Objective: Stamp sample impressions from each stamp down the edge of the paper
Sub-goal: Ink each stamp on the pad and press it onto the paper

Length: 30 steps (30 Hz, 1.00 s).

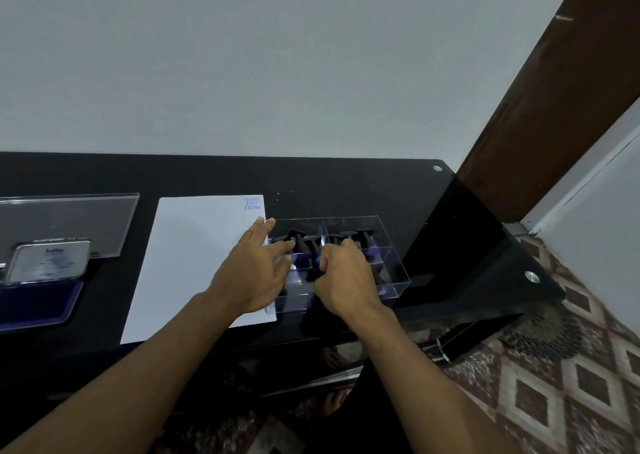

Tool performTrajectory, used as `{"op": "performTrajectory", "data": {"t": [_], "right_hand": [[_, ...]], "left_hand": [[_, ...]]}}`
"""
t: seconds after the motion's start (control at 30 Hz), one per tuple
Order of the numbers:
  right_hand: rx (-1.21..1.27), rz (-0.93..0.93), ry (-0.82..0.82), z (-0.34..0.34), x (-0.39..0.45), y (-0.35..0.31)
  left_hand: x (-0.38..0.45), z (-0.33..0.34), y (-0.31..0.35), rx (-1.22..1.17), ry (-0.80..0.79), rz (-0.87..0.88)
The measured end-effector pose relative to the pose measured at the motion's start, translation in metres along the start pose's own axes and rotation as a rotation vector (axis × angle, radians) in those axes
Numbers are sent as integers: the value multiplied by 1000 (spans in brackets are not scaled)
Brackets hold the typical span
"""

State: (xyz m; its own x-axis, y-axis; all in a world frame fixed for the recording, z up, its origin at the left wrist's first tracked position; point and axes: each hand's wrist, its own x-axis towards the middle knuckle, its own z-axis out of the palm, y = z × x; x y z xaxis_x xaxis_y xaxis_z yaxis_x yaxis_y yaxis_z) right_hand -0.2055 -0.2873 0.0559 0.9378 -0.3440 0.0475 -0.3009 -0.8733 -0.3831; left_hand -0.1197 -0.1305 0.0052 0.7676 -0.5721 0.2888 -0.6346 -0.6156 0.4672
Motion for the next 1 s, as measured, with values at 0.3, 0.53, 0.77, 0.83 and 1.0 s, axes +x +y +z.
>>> {"op": "performTrajectory", "data": {"t": [0.3,0.53,0.77,0.83,1.0], "right_hand": [[18,-54,21,4,3,9],[-183,52,158,-18,-14,50],[-341,100,-125,-25,-18,48],[-332,149,-186,-26,-14,45],[-262,202,-169,-26,-9,40]], "left_hand": [[1,2,1,-25,13,-3],[3,3,1,-12,-11,-12],[5,3,1,-11,-33,-60],[5,3,1,-14,-33,-64],[5,1,1,-13,-41,-70]]}}
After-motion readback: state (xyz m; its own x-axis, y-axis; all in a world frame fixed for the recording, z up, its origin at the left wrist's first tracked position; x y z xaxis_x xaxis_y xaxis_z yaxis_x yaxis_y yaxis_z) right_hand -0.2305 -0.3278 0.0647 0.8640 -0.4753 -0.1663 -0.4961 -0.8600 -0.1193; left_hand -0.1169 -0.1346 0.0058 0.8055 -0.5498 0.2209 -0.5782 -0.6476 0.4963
